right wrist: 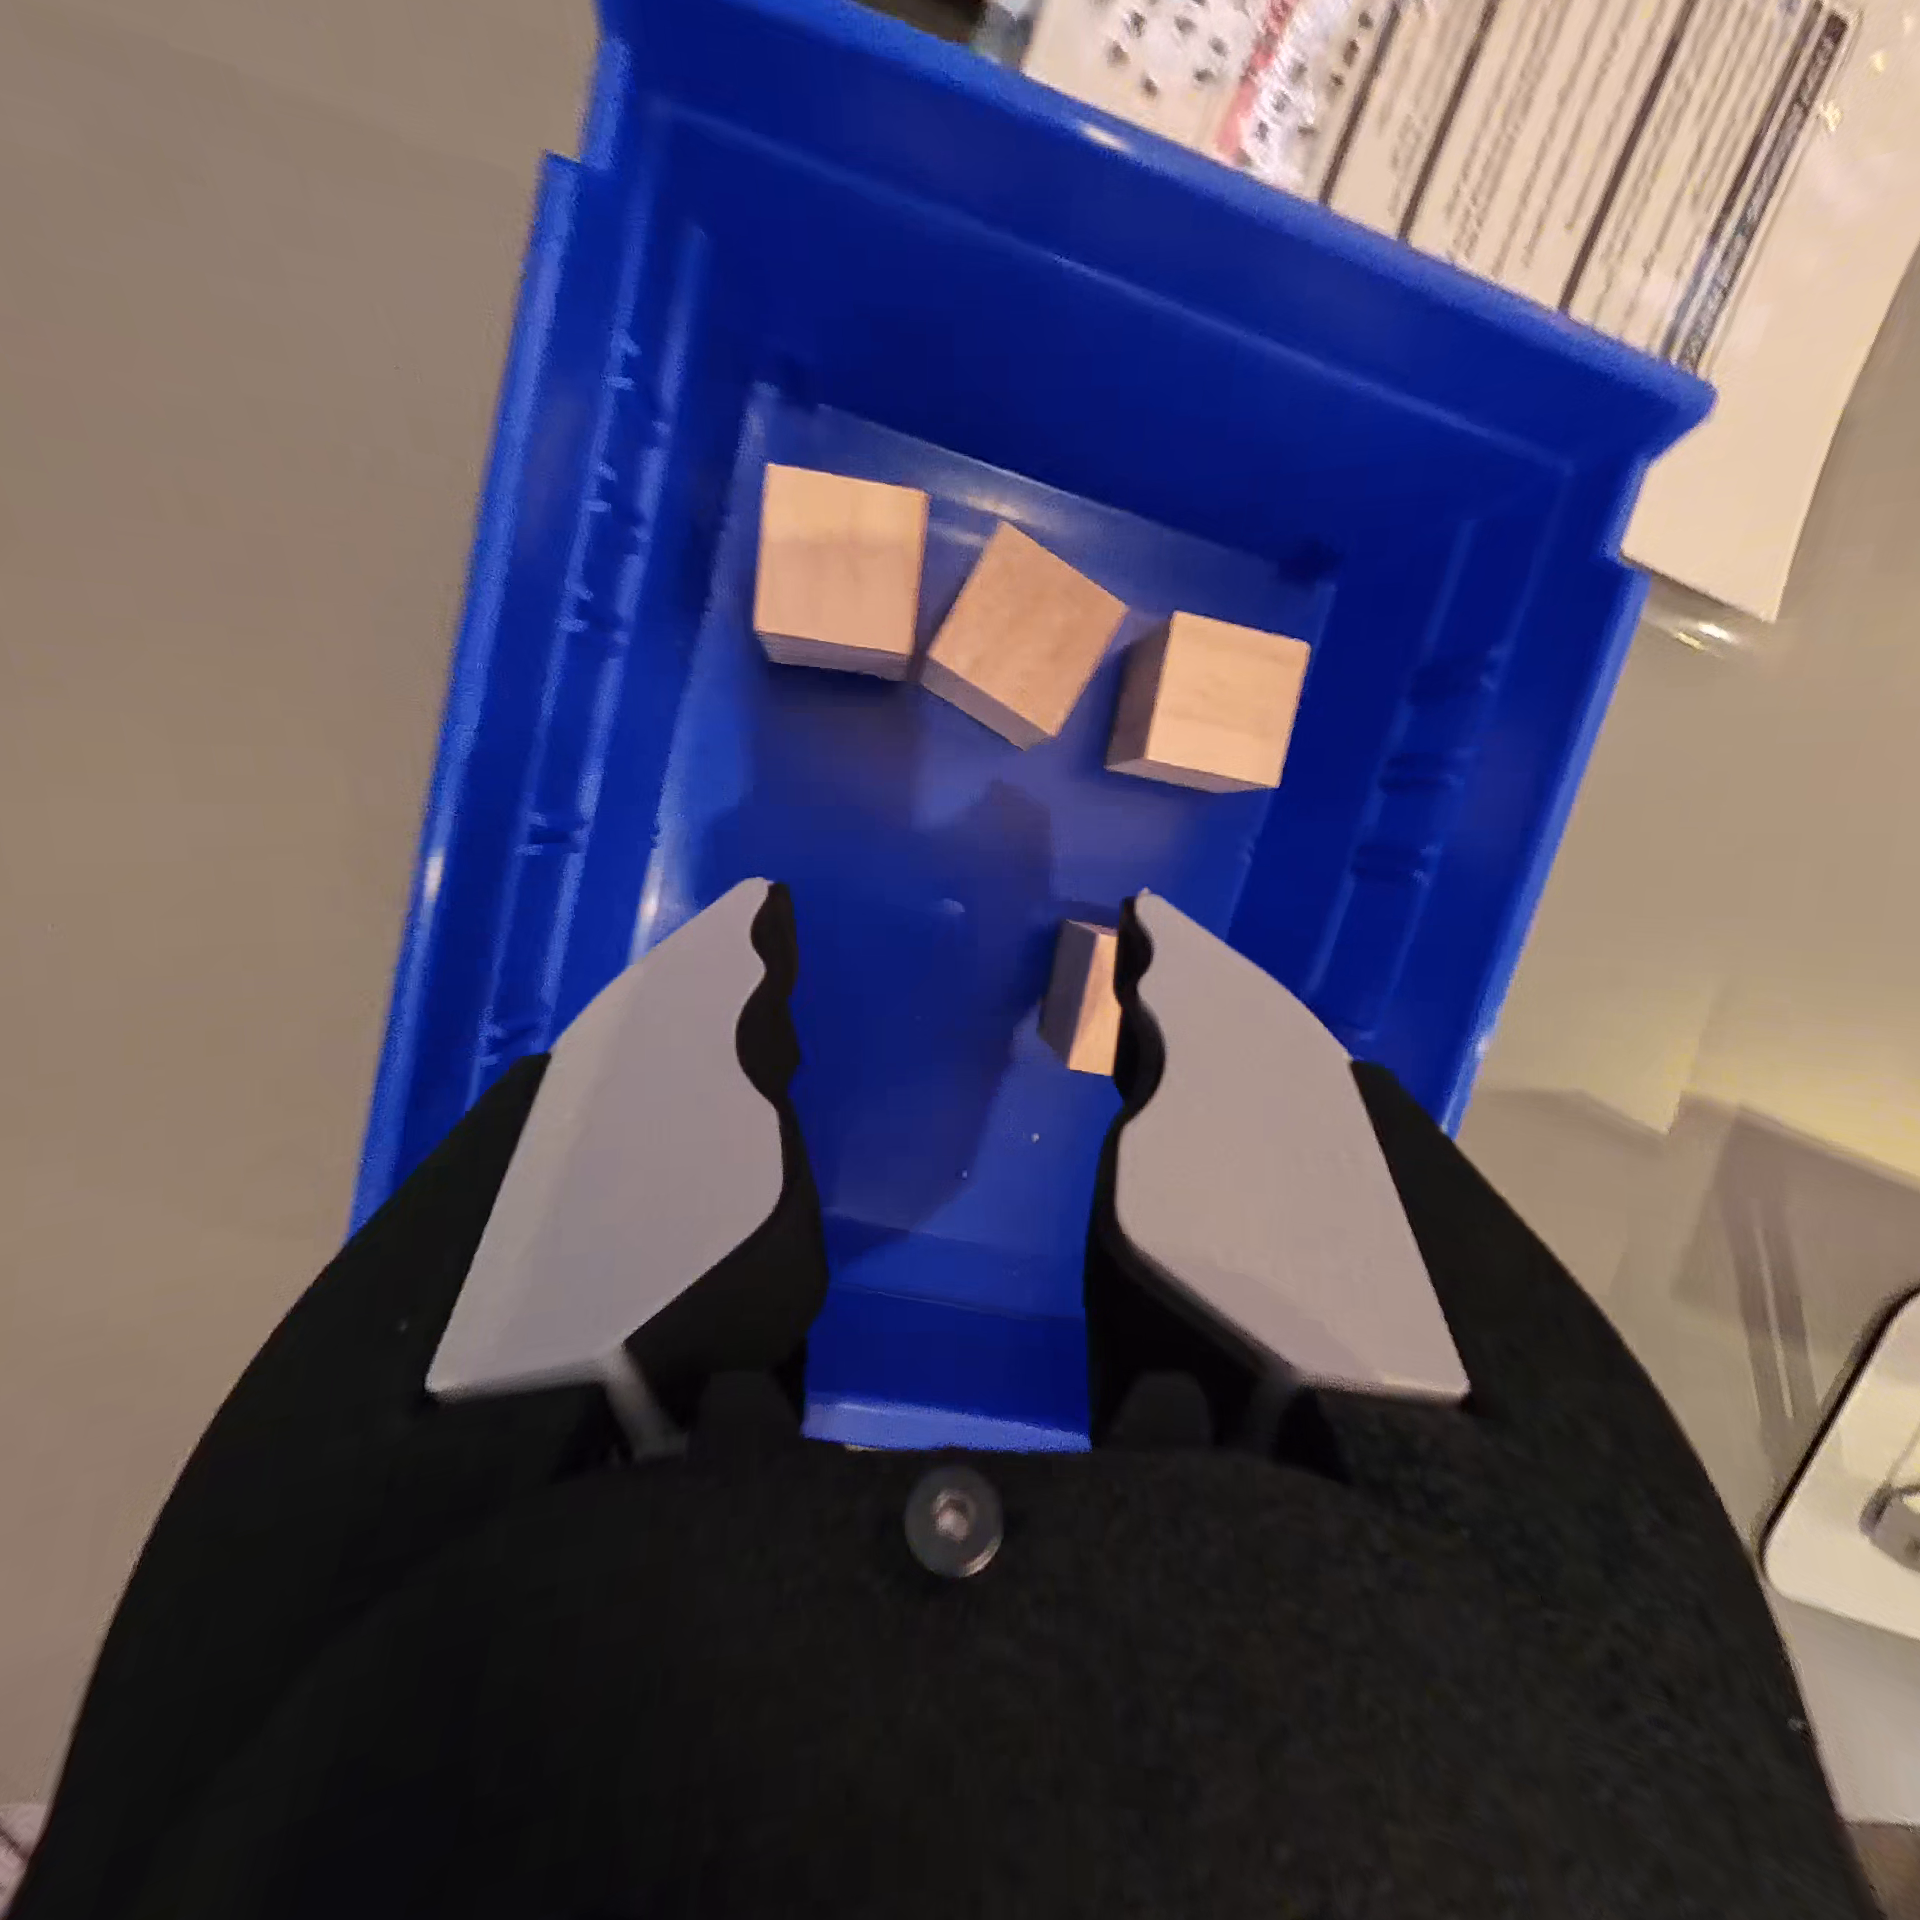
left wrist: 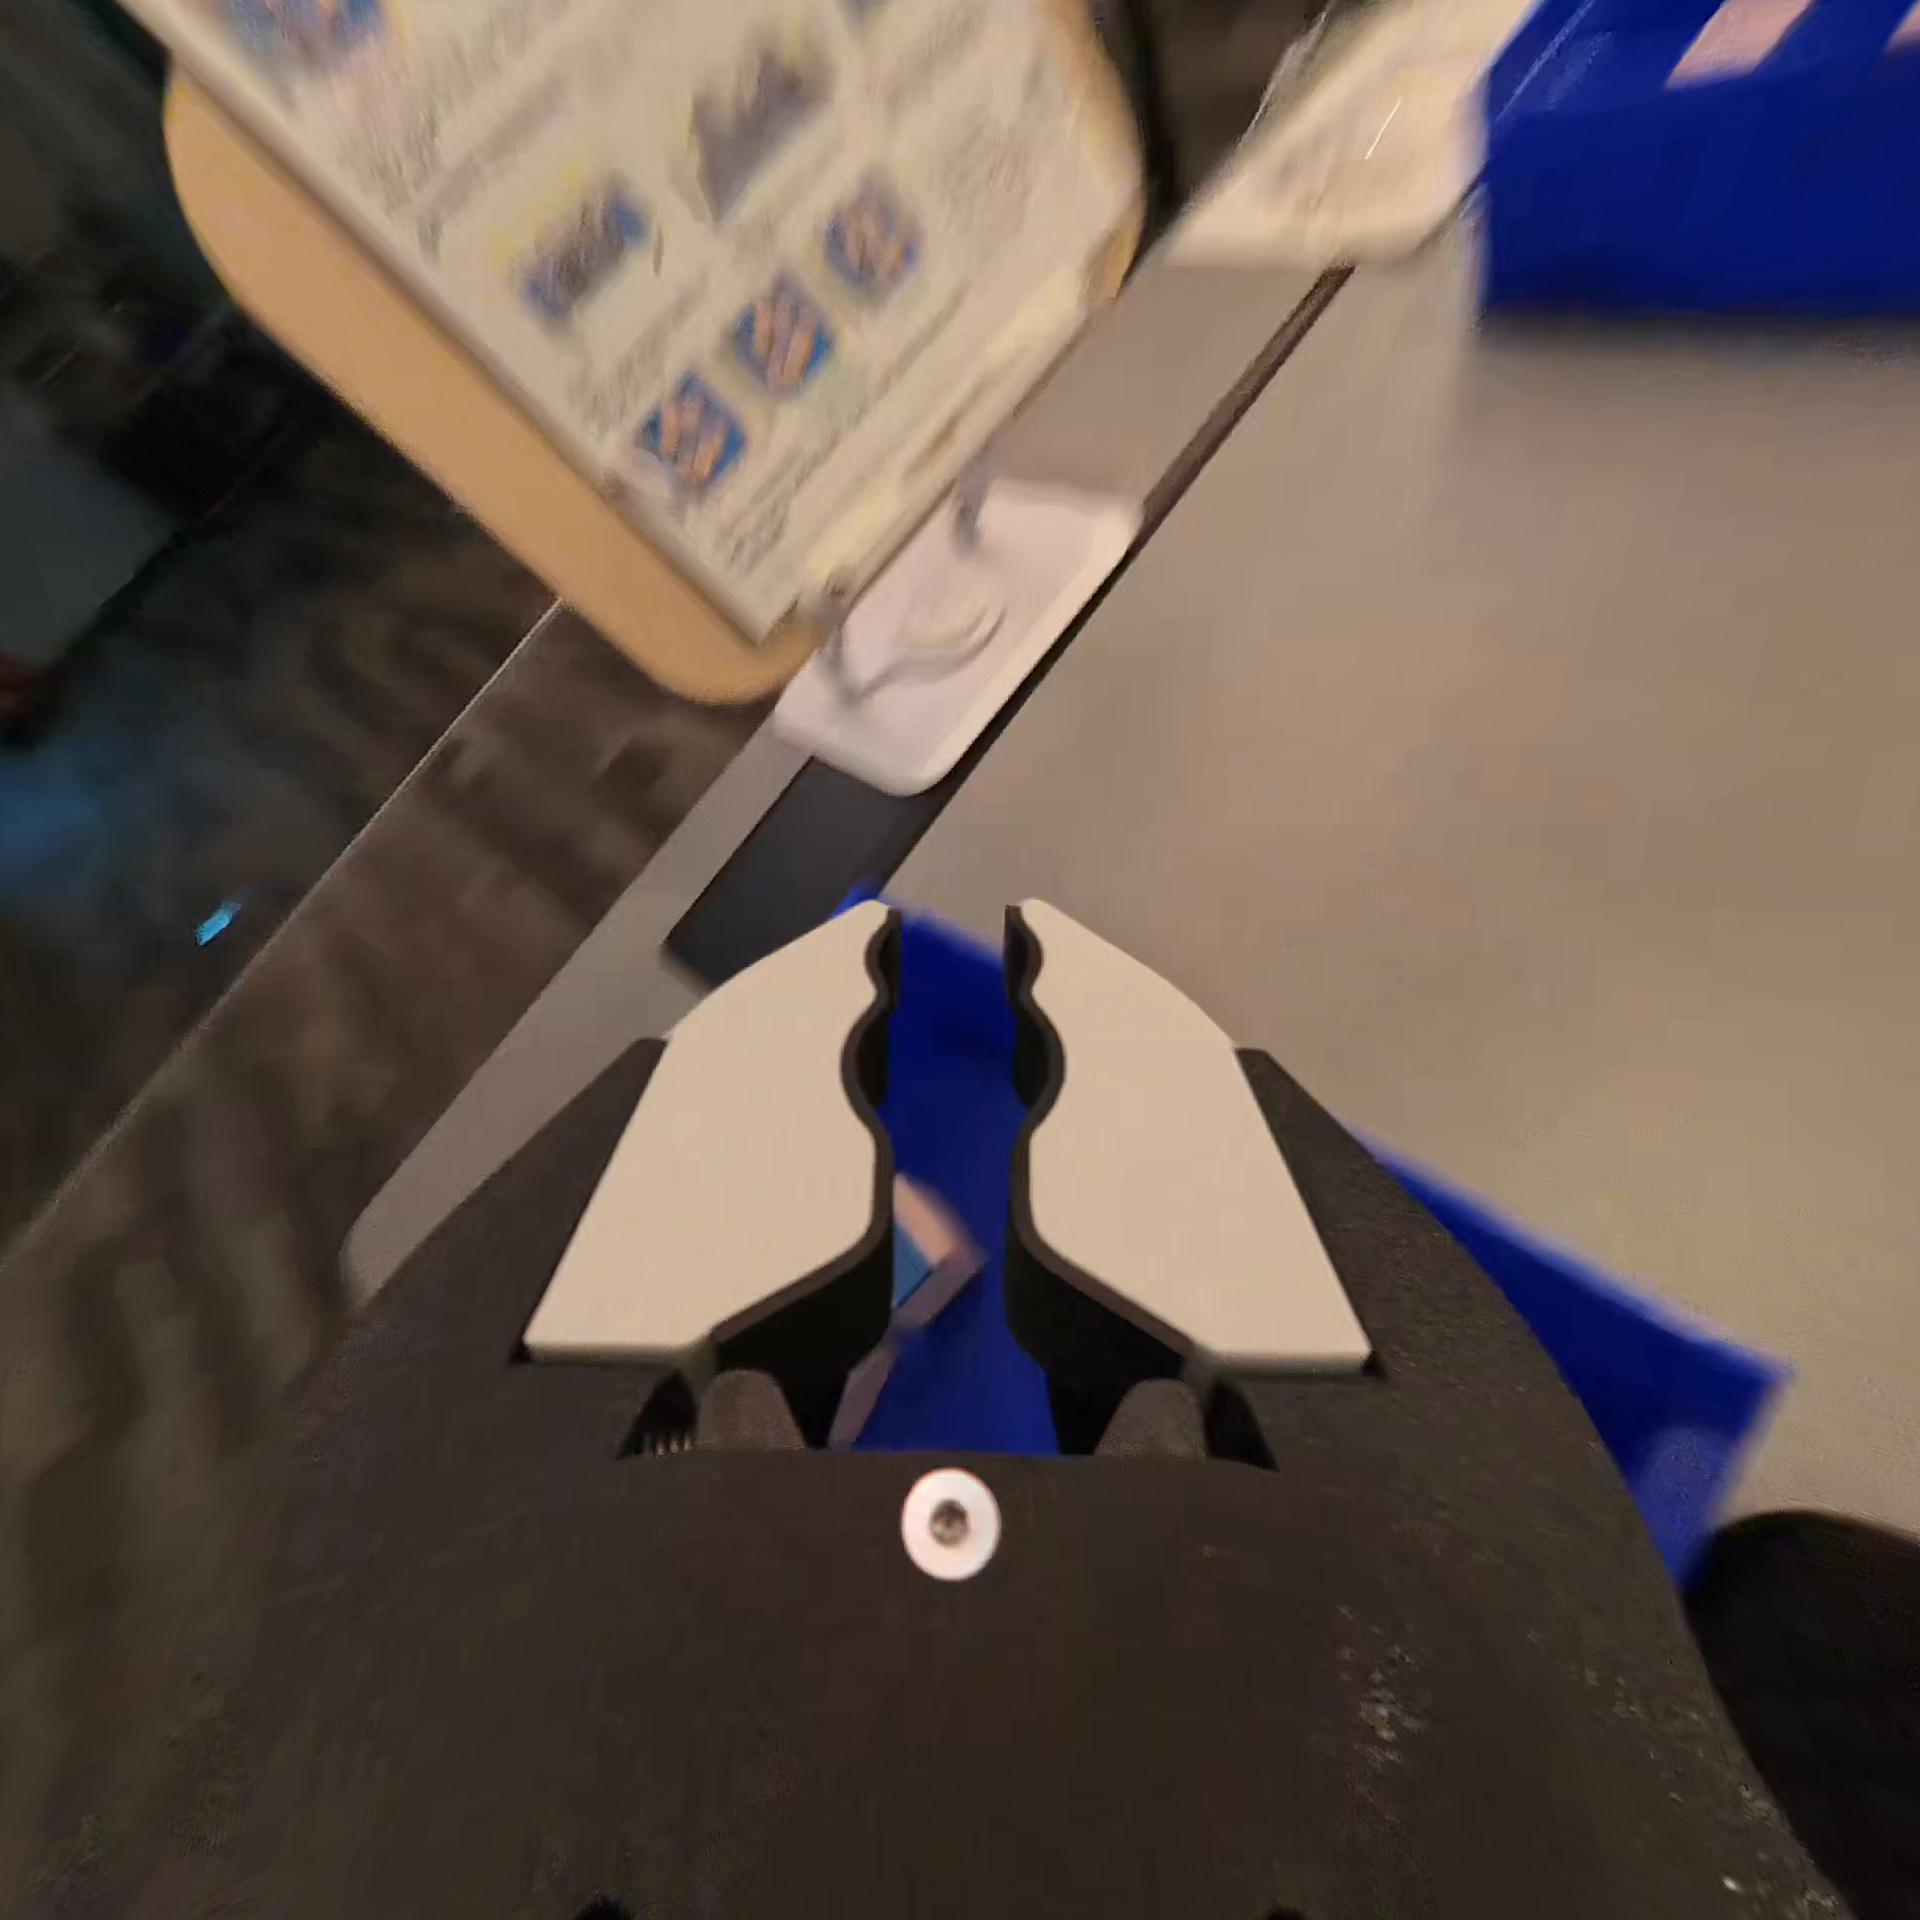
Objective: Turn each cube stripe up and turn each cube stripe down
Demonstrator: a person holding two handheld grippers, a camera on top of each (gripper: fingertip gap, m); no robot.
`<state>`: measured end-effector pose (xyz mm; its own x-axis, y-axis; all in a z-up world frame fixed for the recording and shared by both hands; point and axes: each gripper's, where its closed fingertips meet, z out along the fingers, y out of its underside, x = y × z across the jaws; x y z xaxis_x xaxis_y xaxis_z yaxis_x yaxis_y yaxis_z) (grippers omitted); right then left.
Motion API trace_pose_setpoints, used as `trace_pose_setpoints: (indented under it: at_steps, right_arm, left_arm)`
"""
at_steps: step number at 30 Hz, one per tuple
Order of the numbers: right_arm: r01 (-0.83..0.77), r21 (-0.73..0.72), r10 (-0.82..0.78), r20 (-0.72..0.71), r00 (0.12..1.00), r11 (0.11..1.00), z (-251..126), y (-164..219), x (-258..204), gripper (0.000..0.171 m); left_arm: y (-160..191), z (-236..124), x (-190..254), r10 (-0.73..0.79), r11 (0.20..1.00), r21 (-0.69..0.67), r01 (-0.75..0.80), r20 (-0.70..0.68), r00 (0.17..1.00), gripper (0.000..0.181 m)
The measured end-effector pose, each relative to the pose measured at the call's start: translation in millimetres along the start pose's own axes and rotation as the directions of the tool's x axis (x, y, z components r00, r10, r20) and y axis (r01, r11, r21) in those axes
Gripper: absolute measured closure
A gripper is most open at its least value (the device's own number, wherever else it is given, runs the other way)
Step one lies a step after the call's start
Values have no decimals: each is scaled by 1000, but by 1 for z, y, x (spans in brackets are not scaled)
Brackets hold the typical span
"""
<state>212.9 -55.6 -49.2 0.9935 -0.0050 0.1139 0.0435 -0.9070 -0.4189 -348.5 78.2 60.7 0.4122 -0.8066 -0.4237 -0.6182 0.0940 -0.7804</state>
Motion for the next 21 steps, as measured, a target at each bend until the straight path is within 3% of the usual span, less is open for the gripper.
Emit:
trace_pose_setpoints:
  at_steps: [2, 5, 9, 13, 21]
  right_arm:
    - [32, 3, -32, 4, 999, 999, -1, -3, -8, 112]
    - [66, -13, -66, 11, 998, 998, 2, -3, -16, 112]
    - [84, -42, -83, 4, 997, 996, 6, -1, -17, 111]
    - [89, -53, -89, 5, 996, 995, 9, 0, -17, 111]
    - [114, -87, -114, 5, 993, 990, 14, 3, -19, 112]
  left_arm:
    - [53, 17, -26, 23, 968, -252, 8, 121, 992, 154]
    - [112, 41, -38, -175, 845, -478, 241, 179, 968, 146]
    - [132, 71, -29, -455, 718, -502, 482, 184, 871, 149]
    - [150, 78, -37, -427, 652, -543, 529, 314, 848, 142]
    - [188, 81, -30, -408, 503, -659, 560, 390, 825, 141]
